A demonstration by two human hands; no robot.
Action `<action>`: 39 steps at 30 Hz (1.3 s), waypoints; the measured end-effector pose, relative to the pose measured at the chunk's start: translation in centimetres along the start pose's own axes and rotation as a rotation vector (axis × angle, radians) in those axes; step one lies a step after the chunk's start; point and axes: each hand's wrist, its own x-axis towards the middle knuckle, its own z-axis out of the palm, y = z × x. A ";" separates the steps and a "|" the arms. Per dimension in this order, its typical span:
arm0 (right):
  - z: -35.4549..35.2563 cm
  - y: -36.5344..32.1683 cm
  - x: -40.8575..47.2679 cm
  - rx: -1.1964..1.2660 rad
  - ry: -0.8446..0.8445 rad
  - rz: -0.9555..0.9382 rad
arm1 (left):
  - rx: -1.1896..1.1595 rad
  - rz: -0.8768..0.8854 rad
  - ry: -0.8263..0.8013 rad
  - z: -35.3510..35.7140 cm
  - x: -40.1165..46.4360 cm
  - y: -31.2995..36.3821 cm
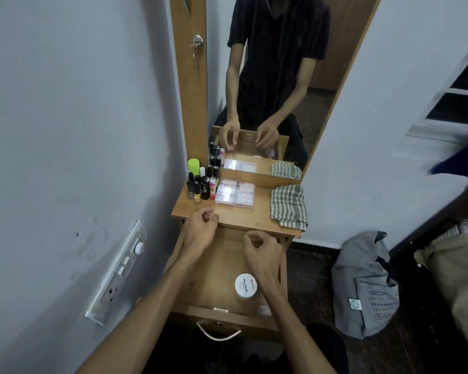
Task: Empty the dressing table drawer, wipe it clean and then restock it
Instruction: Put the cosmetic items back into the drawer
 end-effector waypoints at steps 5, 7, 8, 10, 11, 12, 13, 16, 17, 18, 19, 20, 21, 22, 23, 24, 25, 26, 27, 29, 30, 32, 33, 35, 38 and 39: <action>1.3 -1.7 5.8 0.065 0.033 0.112 | 0.013 -0.080 -0.060 0.7 3.1 1.3; 1.8 -2.1 7.8 0.043 0.018 0.158 | -0.003 -0.115 -0.066 1.3 3.8 1.6; 1.9 -2.2 8.6 0.039 0.017 0.170 | 0.006 -0.126 -0.061 1.6 4.1 1.7; 2.4 -2.3 10.1 0.023 0.019 0.174 | 0.039 -0.135 -0.039 2.2 4.5 2.0; 2.6 -2.3 10.7 0.008 0.010 0.173 | 0.052 -0.138 -0.025 2.4 4.6 2.1; 2.8 -2.4 11.1 -0.008 -0.002 0.173 | 0.057 -0.142 -0.010 2.6 4.7 2.2; 3.0 -2.4 11.5 -0.025 -0.014 0.175 | 0.056 -0.149 0.004 2.7 4.7 2.3; 3.3 -2.4 12.1 -0.048 -0.016 0.180 | 0.045 -0.156 0.042 2.9 4.6 2.2; 3.4 -2.3 12.1 -0.049 -0.013 0.182 | 0.038 -0.150 0.053 2.9 4.5 2.1; 3.4 -2.3 12.0 -0.045 -0.009 0.188 | 0.022 -0.137 0.066 3.0 4.3 2.0; 3.5 -2.2 11.8 -0.036 0.002 0.198 | 0.000 -0.122 0.079 3.0 4.2 1.9; 3.5 -2.1 11.6 -0.026 0.018 0.207 | -0.025 -0.109 0.096 3.1 3.9 1.9; 3.5 -2.2 11.4 -0.016 0.041 0.212 | -0.047 -0.098 0.115 3.1 3.6 1.8; 3.3 -2.2 11.0 -0.003 0.068 0.218 | -0.071 -0.095 0.129 3.2 3.3 1.7; 3.1 -2.3 10.8 0.016 0.093 0.224 | -0.099 -0.099 0.136 3.3 2.9 1.7; 3.0 -2.4 10.5 0.037 0.110 0.237 | -0.133 -0.111 0.137 3.3 2.6 1.7; 2.8 -2.5 10.2 0.060 0.116 0.257 | -0.168 -0.130 0.136 3.3 2.2 1.7; 2.5 -2.5 9.8 0.093 0.116 0.285 | -0.208 -0.151 0.140 3.3 1.9 1.7; 2.3 -2.4 9.4 0.138 0.111 0.319 | -0.251 -0.169 0.149 3.1 1.4 1.8; 1.9 -2.0 8.3 0.245 0.105 0.386 | -0.346 -0.190 0.166 2.6 0.6 1.6; 1.8 -1.7 7.5 0.302 0.110 0.413 | -0.390 -0.196 0.163 2.4 0.1 1.5; 1.4 -1.1 5.7 0.409 0.131 0.459 | -0.437 -0.200 0.140 1.8 -1.0 0.9; 1.3 -0.7 4.9 0.450 0.136 0.475 | -0.441 -0.200 0.129 1.5 -1.4 0.6; 1.1 -0.3 3.2 0.517 0.116 0.488 | -0.435 -0.196 0.108 1.0 -2.3 -0.1; 0.9 0.3 0.7 0.505 0.081 0.499 | -0.409 -0.191 0.081 0.3 -3.6 -1.3; 0.8 0.4 -0.1 0.493 0.081 0.498 | -0.398 -0.190 0.068 0.1 -4.1 -1.7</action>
